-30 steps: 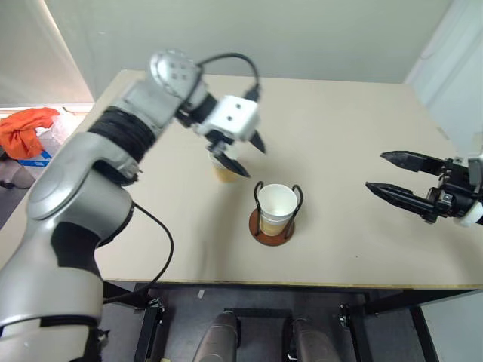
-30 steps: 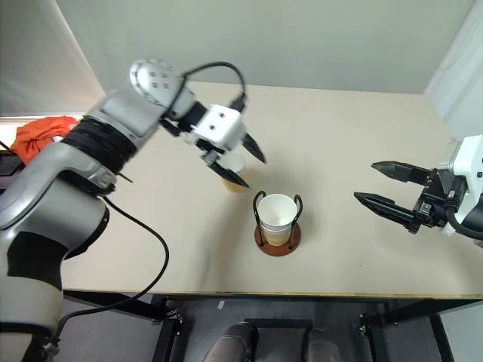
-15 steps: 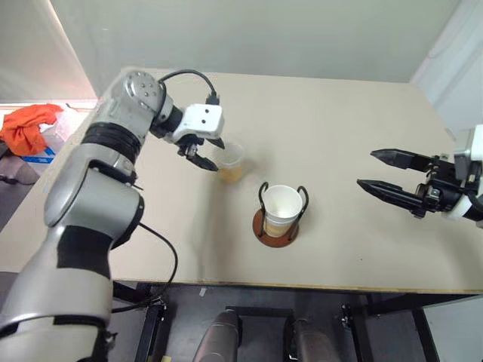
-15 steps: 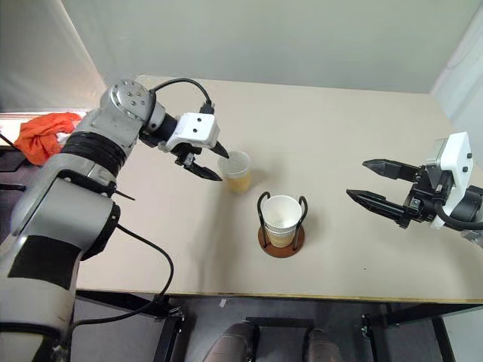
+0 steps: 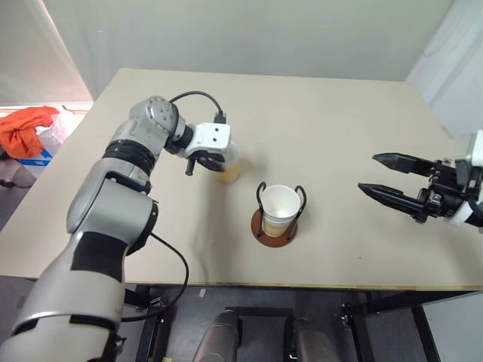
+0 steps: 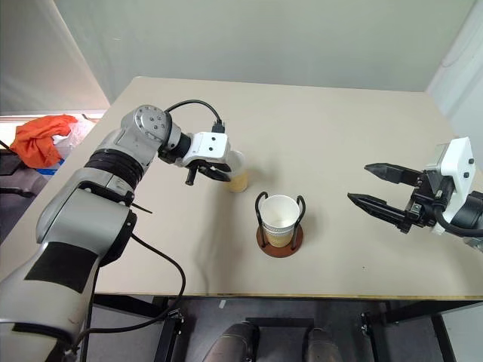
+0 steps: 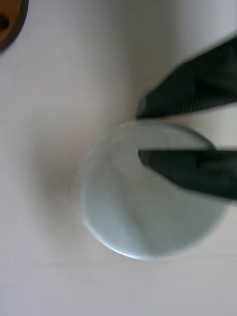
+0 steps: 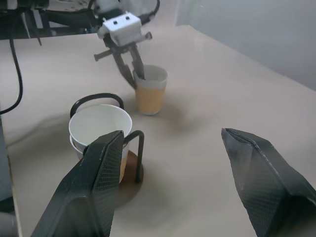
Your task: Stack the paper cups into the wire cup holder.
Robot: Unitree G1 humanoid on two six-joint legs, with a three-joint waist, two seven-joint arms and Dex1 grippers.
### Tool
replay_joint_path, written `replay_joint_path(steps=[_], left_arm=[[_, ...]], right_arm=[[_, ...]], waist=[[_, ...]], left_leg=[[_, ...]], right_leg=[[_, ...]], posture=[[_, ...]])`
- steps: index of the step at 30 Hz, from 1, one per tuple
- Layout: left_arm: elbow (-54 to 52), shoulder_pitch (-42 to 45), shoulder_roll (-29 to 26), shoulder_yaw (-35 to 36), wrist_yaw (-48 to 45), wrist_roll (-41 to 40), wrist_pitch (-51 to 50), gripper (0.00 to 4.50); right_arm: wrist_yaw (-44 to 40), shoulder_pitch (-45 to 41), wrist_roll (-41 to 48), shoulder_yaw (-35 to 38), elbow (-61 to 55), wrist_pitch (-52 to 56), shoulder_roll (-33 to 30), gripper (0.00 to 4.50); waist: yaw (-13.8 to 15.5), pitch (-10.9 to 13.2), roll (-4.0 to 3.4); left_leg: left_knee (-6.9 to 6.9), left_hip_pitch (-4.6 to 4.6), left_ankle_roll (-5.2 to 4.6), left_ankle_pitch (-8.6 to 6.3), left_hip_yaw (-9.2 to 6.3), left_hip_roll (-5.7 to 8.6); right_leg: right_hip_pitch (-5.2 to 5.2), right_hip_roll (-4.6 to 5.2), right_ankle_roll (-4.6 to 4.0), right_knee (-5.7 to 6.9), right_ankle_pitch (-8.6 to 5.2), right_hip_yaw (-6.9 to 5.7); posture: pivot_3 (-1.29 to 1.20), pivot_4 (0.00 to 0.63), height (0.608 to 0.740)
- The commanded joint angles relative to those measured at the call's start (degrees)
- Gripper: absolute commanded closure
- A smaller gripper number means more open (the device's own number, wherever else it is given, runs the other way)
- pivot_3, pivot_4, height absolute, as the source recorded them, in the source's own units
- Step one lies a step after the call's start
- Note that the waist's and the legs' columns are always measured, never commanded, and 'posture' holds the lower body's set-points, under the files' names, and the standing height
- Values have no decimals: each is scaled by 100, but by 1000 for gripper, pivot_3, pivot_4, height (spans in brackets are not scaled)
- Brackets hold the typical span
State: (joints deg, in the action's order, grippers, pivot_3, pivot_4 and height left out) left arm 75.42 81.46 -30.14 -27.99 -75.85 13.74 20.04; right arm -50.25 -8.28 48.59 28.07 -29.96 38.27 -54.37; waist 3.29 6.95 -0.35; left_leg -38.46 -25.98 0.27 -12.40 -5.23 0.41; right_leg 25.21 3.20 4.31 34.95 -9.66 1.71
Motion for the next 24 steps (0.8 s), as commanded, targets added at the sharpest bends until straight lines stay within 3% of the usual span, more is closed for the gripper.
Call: replay_joint_path(steps=[1,6,11,14,18,24], left_arm=[[-26,172,-94,321,-413,-31,19,4480],[-75,237,-183,624,-714,-56,-18,4480],[-381,693,-234,966,-1591,-788,-93,4480],[-1837,784,-604,75,-1665,-2654,-623,4480],[-4324,655,-1656,-1044,-1665,-5132,-1624,4480],[-5450,764,-2216,-2284,-1665,-5709,-1200,4480]], right_arm=[[76,-44,219,270,-172,14,-40,1151],[66,-107,212,224,-95,-24,-73,1151],[-51,-181,162,226,67,-72,-133,1151],[-369,-38,376,408,166,40,-222,1151],[-651,248,437,681,208,74,-303,1151],[-590,433,354,749,158,77,-301,1151]], waist=[[-2,0,0],[-10,0,0],[-10,0,0],[-6,0,1],[-19,-8,-5],[-51,-16,-24]], left_leg=[[-1,0,-3,-2,0,-1],[-8,0,-16,-9,6,-2],[-17,-8,-33,-19,7,-1],[-18,-13,-43,-25,4,-1],[-16,-8,-21,-33,27,1],[-23,16,-19,-42,71,-14]], right_leg=[[0,1,0,0,0,0],[2,0,0,2,0,2],[6,-1,0,1,1,2],[6,7,-5,-1,-2,6],[11,2,3,-2,3,3],[6,9,1,8,-16,13]], posture=[[0,150,740],[0,150,740],[0,150,740],[0,150,740],[0,150,740],[0,150,740]])
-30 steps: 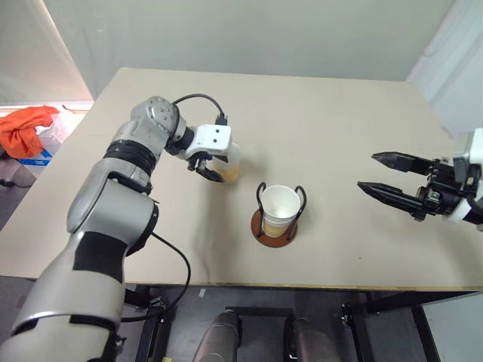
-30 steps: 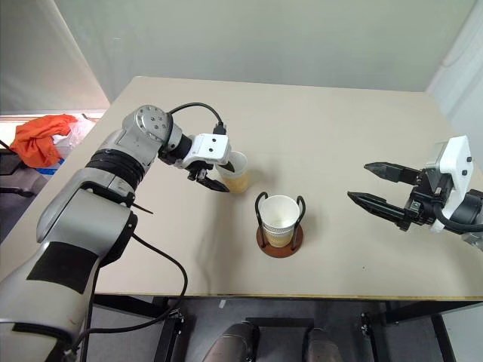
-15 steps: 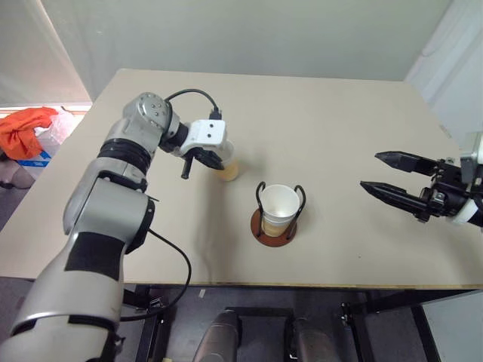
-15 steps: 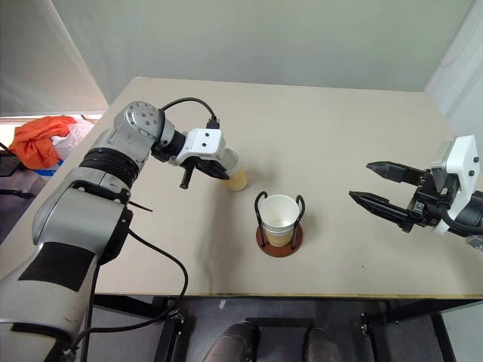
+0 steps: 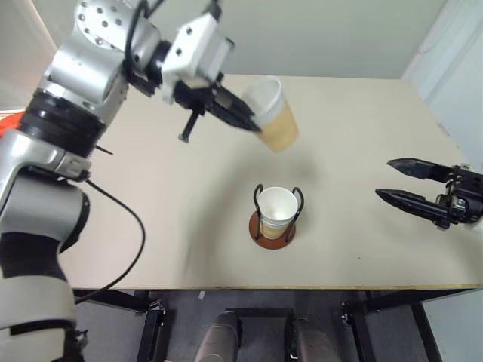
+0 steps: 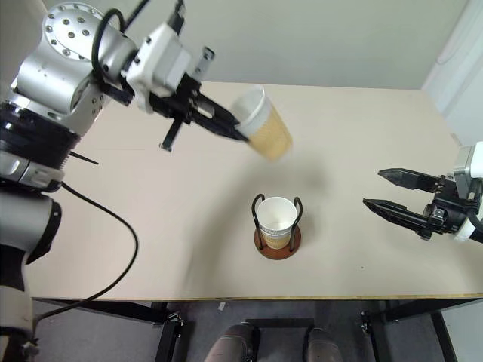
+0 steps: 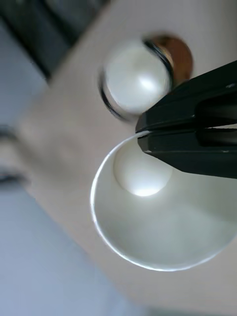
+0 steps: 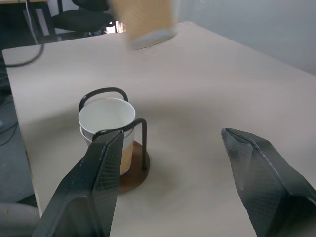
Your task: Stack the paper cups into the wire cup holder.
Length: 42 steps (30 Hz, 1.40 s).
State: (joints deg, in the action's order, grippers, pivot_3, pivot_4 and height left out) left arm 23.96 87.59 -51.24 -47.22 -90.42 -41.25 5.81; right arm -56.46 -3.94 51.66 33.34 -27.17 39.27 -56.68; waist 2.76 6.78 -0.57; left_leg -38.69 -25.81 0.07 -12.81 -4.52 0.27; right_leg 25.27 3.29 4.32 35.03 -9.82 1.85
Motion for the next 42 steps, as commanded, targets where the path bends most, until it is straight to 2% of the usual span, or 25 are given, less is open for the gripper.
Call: replay_joint_path(steps=[1,6,13,21,30,33,39,42], left_arm=[[-402,191,-131,-497,-208,-319,252,4480],[-482,336,-73,-1141,-208,-299,632,4480],[-344,498,17,-1694,-208,-164,1185,4480],[177,550,241,-1756,-208,39,1484,4480],[-263,508,83,-1937,-208,-193,1320,4480],[-121,479,193,-1887,-208,5,1322,3925],[590,210,561,-1373,-208,755,1299,1813],[788,-24,484,-965,-208,1078,1101,768]], right_arm=[[63,11,41,218,-139,-22,-61,1151],[190,66,49,229,-212,-10,-19,1151],[380,234,68,334,-364,1,48,1151],[560,392,47,348,-512,-19,130,1151],[621,479,9,362,-555,-51,133,1151],[646,458,-10,293,-558,-68,133,1151],[575,278,-64,46,-434,-129,80,1151],[428,-75,-220,-329,-112,-258,43,1151]], waist=[[-3,2,-2],[-45,3,-5],[-62,3,-8],[-62,3,-9],[-57,3,-10],[-56,3,-9],[-61,3,-10],[-68,3,-10]], left_leg=[[-6,-2,-1,0,-2,-4],[-19,-4,-53,-31,3,-9],[-35,-2,-66,-28,-1,-7],[-32,-5,-66,-27,-4,-6],[-31,-10,-57,-33,-2,-6],[-31,-10,-53,-35,-1,-6],[-32,-7,-57,-36,-1,-6],[-31,-5,-60,-34,-1,-7]], right_leg=[[0,2,-2,0,-1,1],[-1,3,-26,-2,2,-1],[-12,0,-55,-3,14,2],[-12,-1,-55,-9,15,2],[-12,0,-45,-14,4,0],[-12,1,-45,-15,4,0],[-12,1,-45,-12,4,1],[-12,-1,-45,-10,6,2]], posture=[[0,150,740],[0,150,740],[0,150,740],[0,150,740],[0,150,740],[0,150,740],[0,150,740],[0,150,740]])
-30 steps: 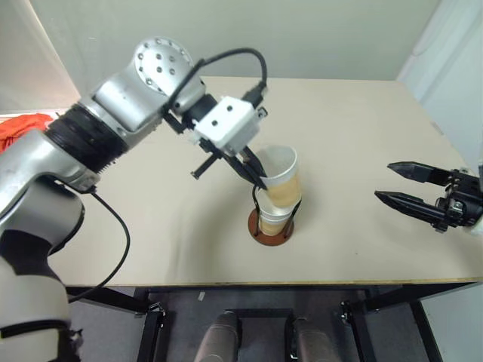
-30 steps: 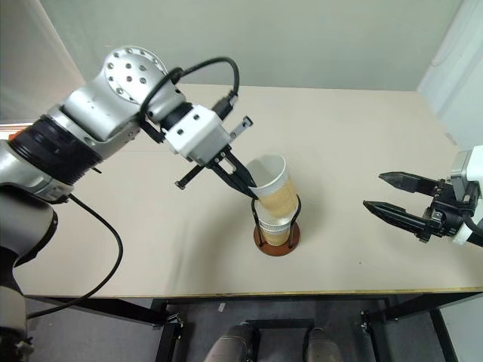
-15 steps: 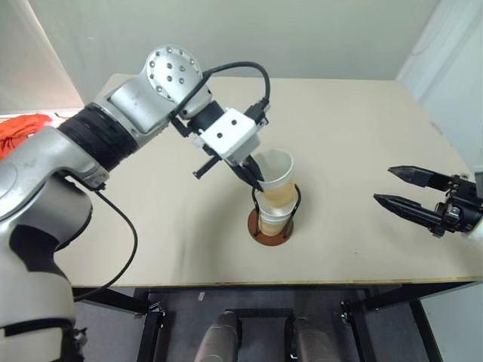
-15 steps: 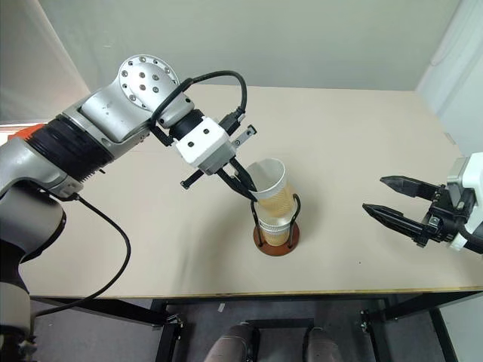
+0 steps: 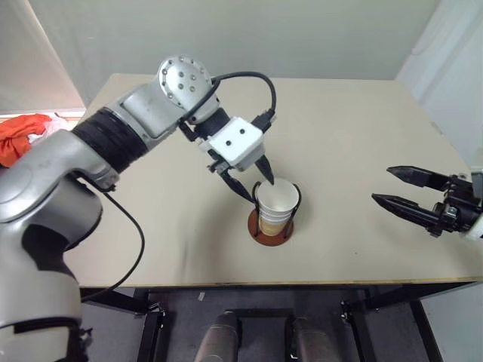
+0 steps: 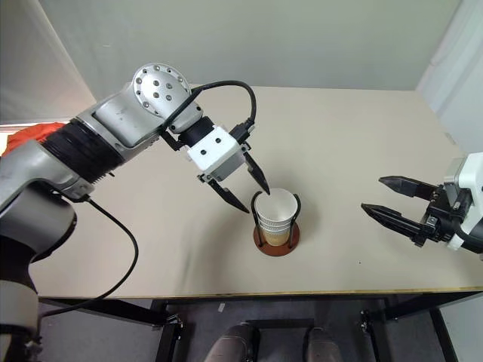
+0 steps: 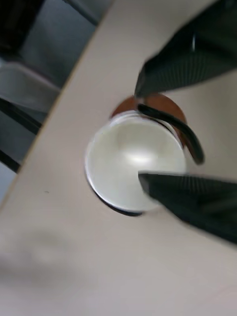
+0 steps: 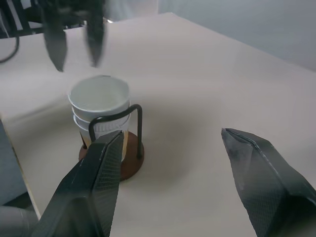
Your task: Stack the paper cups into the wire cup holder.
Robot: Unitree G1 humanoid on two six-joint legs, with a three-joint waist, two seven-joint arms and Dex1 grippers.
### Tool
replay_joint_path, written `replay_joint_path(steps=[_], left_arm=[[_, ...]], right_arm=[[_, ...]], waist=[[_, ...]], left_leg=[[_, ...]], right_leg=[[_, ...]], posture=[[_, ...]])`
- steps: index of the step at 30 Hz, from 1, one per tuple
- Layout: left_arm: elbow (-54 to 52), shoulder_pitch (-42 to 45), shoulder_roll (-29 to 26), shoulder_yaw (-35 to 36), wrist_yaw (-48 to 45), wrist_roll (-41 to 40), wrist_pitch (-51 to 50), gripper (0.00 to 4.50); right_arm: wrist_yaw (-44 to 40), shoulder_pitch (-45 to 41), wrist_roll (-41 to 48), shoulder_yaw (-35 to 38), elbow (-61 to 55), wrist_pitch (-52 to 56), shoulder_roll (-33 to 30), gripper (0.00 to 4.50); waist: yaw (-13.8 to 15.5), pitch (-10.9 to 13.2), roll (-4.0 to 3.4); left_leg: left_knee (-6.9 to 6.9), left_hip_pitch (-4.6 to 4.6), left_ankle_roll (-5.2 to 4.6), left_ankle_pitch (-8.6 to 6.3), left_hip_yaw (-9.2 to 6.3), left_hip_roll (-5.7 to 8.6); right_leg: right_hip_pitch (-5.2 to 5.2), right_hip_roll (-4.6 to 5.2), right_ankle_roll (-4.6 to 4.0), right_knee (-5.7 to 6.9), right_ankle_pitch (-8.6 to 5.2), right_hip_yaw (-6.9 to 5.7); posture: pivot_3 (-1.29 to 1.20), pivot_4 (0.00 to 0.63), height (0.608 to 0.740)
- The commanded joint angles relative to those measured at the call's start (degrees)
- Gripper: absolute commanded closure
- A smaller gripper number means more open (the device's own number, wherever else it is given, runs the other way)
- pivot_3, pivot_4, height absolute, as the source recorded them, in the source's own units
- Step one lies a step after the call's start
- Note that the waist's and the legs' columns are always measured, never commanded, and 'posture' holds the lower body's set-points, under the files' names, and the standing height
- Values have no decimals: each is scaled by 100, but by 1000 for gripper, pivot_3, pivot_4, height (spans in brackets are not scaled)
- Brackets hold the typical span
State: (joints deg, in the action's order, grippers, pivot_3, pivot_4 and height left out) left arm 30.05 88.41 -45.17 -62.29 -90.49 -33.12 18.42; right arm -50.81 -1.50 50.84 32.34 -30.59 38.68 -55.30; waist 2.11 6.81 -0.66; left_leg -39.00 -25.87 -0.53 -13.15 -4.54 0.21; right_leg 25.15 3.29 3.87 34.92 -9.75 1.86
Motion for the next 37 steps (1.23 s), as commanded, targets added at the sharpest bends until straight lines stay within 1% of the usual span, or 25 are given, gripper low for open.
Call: replay_joint_path(steps=[1,2,4,5,7,8,9,10,12,13,16,19,22,24,26,28,30,33,37], left_arm=[[231,-240,-184,764,-201,361,-256,444],[203,-412,-330,982,-201,351,-436,48],[50,-771,-696,1432,-201,213,-933,19],[-79,-1020,-974,1712,-201,92,-1282,19],[-655,-1683,-1774,2149,-201,-469,-1994,19],[-949,-2036,-2113,2404,-201,-766,-2359,19],[-1185,-2377,-2350,2701,-201,-982,-2699,19],[-1302,-2793,-2581,3050,-201,-1131,-2996,19],[-1291,-3743,-3027,3769,-47,-1276,-3311,19],[-1226,-4191,-3186,4166,93,-1379,-3445,19],[-1224,-4948,-3233,5054,341,-1452,-3787,19],[-1368,-6065,-3248,5988,531,-1485,-3973,19],[-1819,-6898,-3109,6862,761,-1558,-4212,19],[-2236,-7386,-3000,7354,883,-1588,-4401,19],[-2561,-7677,-2872,7715,996,-1581,-4583,19],[-2755,-7849,-2748,7977,1084,-1537,-4718,19],[-2852,-7904,-2648,8093,1141,-1432,-4793,19],[-2977,-7876,-2545,8160,1177,-1314,-4885,19],[-3170,-7653,-2485,8074,1228,-1225,-4998,19]], right_arm=[[-189,-502,-209,-409,374,-255,-92,1151],[-247,-698,-294,-612,515,-309,-81,1151],[-385,-1003,-444,-939,758,-398,-54,1151],[-502,-1133,-526,-1089,921,-465,-38,1151],[-776,-1302,-679,-1363,1208,-575,-44,1151],[-897,-1370,-760,-1481,1333,-633,-53,1151],[-1011,-1438,-842,-1573,1468,-698,-65,1151],[-1115,-1554,-916,-1669,1617,-751,-72,1151],[-1316,-1829,-1043,-1860,1904,-821,-78,1151],[-1430,-1968,-1113,-1967,2051,-847,-86,1151],[-1701,-2220,-1293,-2170,2371,-943,-86,1151],[-1982,-2629,-1558,-2479,2765,-1064,-49,1151],[-2078,-2931,-1743,-2636,3088,-1123,22,1151],[-2162,-3133,-1794,-2763,3212,-1097,113,1151],[-2267,-3259,-1856,-2854,3300,-1109,163,1151],[-2333,-3385,-1941,-2927,3395,-1130,198,1151],[-2347,-3486,-2023,-2944,3497,-1151,222,1151],[-2372,-3541,-2075,-2926,3566,-1142,246,1151],[-2391,-3488,-2061,-2887,3492,-1112,296,1151]], waist=[[-27,-2,-3],[-57,-4,-8],[-110,-5,-13],[-114,-5,-15],[-167,-8,-20],[-185,-8,-20],[-185,-9,-20],[-181,-9,-20],[-148,-11,-24],[-141,-11,-25],[-88,-14,-17],[-99,-14,-15],[-129,-11,-9],[-146,-11,-7],[-161,-11,-8],[-173,-11,-7],[-180,-10,-7],[-180,-11,-7],[-180,-11,-6]], left_leg=[[0,0,0,0,0,0],[1,2,-1,1,2,0],[2,2,-1,4,3,-2],[8,4,3,8,3,-5],[13,4,16,16,1,-11],[18,1,50,39,1,-16],[20,3,73,55,2,-17],[21,-1,75,56,-4,-24],[35,-1,75,55,-8,-23],[44,-1,75,55,-8,-20],[56,1,79,55,-20,-17],[76,11,70,37,-28,-10],[87,34,51,24,-23,-7],[93,46,65,32,-29,-8],[102,57,76,46,-31,-10],[115,77,87,57,-34,-11],[122,87,97,67,-36,-13],[149,92,116,87,-38,-12],[168,93,123,93,-42,-13]], right_leg=[[0,0,0,1,0,0],[0,-1,0,0,2,2],[4,-4,2,3,4,3],[7,-7,8,4,8,2],[16,-13,16,8,12,-1],[24,-18,18,9,14,2],[30,-27,16,11,12,1],[31,-27,13,13,9,-2],[38,-24,-14,16,-8,-7],[44,-20,-46,21,-27,-7],[52,-15,-75,49,-44,-12],[56,-9,-97,62,-43,-14],[57,-5,-115,92,-47,-13],[54,-6,-133,104,-57,-16],[53,-10,-147,110,-52,-15],[42,-15,-165,113,-49,-15],[41,-17,-182,119,-47,-13],[46,-16,-206,119,-40,-11],[55,-16,-208,119,-40,-12]], posture=[[0,150,740],[0,150,740],[0,150,740],[0,150,740],[0,150,740],[0,150,740],[0,150,740],[0,150,740],[0,150,740],[0,150,740],[0,150,740],[0,150,740],[0,150,740],[0,150,740],[0,150,740],[0,150,740],[0,150,740],[0,150,740],[0,150,740]])
